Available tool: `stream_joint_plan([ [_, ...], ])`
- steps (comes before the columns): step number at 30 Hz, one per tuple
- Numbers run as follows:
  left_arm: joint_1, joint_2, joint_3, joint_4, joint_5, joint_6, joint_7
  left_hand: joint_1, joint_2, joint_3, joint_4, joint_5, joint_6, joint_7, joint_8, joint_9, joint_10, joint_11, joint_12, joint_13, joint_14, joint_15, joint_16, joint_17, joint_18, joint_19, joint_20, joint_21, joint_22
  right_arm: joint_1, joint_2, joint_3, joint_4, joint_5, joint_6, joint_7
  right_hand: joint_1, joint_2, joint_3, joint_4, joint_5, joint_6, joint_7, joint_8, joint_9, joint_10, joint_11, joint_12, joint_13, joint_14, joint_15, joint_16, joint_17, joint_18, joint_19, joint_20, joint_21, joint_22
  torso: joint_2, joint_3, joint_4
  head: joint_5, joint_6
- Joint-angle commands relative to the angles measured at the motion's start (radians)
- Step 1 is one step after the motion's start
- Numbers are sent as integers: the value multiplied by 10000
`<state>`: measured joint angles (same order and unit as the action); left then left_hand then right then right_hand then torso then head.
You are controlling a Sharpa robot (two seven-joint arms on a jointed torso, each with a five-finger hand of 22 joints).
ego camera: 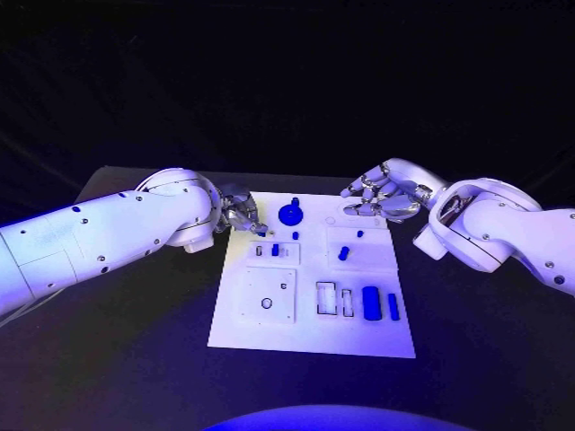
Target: Assemble the parts on the task board
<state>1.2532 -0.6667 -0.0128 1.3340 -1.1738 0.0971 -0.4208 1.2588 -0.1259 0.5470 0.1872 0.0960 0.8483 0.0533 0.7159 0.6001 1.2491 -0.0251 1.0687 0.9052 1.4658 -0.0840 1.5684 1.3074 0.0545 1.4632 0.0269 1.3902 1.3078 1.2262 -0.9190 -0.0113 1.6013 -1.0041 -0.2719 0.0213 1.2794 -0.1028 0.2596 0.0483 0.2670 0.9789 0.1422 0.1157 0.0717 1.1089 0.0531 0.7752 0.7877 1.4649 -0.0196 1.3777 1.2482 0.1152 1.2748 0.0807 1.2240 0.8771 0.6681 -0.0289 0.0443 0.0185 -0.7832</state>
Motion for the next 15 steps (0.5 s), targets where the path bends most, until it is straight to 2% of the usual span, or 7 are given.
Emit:
stream_joint_plan([
  [1, -72, -15, -2, 66, -236, -108, 166, 35, -53, 1187, -1145, -24, 27, -79, 8, -5, 89, -12, 28, 13, 1050, 12, 24, 2634, -9, 114, -1, 59, 570, -11, 3, -3, -2, -39, 118, 28, -3, 43, 11, 48, 45, 1, 21, 37, -12, -60, 6, -46, -15, 354, -42, -59, -13, 123, -34, 0, -66, -16, 14, 2, -11, 22, -9],
  [8, -280, -1, -9, 114, -248, 395, -115, 38, -48, 1194, -1144, -29, 33, -78, 9, -7, 98, -12, 35, 20, 1050, 11, 24, 2634, -7, 110, -2, 51, 562, -15, 7, -6, -7, -38, 121, 35, -3, 43, 11, 48, 45, 1, 21, 37, -12, -60, 6, -46, -15, 354, -42, -59, -13, 123, -34, 0, -66, -16, 18, 7, -19, 24, -43],
  [12, -325, 7, -24, 64, -250, 680, -311, 40, -41, 1204, -1142, -33, 38, -77, 10, -9, 104, -12, 37, 21, 1050, 10, 24, 2634, -4, 105, -2, 43, 552, -17, 4, -8, -2, -38, 123, 36, -3, 43, 11, 48, 45, 1, 21, 37, -12, -60, 6, -46, -15, 354, -42, -59, -13, 123, -34, 0, -66, -16, 17, 20, -19, 43, -62],
  [15, -340, 3, -30, -1, -250, 914, -485, 51, -40, 1218, -1150, -33, 41, -77, 9, -11, 117, -14, 49, 36, 1050, 10, 24, 2634, -1, 100, -2, 32, 541, -17, -3, -8, 1, -38, 124, 33, -3, 43, 11, 48, 45, 1, 21, 37, -12, -60, 6, -46, -15, 354, -42, -59, -13, 123, -34, 0, -66, -16, 18, 11, -18, 44, -80],
])
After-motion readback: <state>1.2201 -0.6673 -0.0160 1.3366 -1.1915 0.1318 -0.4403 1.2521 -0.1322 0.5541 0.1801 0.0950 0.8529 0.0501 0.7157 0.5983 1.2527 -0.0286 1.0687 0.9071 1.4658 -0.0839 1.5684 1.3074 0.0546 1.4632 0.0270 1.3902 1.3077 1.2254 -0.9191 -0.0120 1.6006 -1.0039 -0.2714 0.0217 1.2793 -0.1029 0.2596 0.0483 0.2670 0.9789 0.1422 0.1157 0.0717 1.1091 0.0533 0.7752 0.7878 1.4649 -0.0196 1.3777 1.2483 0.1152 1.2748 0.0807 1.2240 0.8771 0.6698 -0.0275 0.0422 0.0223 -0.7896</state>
